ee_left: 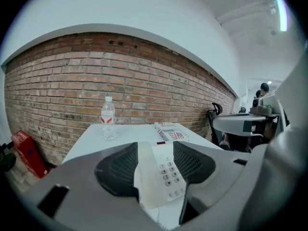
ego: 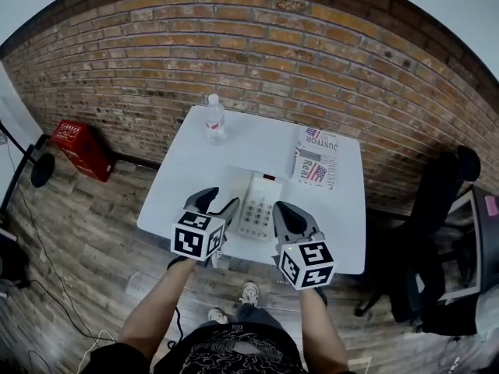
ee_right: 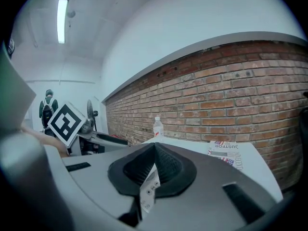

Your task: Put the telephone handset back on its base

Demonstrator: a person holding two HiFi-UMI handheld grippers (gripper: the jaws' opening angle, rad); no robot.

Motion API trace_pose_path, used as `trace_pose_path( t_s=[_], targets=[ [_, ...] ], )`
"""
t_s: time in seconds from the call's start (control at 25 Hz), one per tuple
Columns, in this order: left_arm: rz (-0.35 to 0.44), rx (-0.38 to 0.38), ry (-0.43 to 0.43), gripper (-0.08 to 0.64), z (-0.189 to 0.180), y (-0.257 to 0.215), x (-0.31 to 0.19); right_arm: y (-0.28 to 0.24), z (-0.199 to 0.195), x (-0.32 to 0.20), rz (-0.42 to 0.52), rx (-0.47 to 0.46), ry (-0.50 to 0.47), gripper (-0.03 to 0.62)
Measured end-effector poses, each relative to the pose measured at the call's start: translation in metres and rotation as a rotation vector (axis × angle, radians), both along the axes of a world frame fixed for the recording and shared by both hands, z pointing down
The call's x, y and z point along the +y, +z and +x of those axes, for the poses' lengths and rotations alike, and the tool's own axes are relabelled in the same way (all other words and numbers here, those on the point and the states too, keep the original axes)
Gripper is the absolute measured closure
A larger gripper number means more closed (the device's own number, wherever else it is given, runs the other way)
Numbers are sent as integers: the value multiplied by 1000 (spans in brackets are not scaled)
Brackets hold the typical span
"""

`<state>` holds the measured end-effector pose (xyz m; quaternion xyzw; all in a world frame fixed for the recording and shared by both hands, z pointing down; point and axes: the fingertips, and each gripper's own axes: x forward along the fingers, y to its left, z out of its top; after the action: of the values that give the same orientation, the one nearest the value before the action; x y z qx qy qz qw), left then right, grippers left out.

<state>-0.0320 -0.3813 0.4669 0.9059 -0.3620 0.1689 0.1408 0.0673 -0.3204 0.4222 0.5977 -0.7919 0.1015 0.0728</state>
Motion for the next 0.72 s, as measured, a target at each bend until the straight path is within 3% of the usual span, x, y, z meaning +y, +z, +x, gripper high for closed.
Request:
trace_pose_path(
  t_s=[0.24,0.56,0.72],
  targets=[
    [109,55,34,352,-28,-34,27,-13,-17,20,28,-9,8,592],
    [184,123,2,506,-59,-59,52,-26,-31,39,57,-12,20,592],
    [207,148,1,535,-68,-66,61,-28,-38,45,62,-18,17,592]
  ],
)
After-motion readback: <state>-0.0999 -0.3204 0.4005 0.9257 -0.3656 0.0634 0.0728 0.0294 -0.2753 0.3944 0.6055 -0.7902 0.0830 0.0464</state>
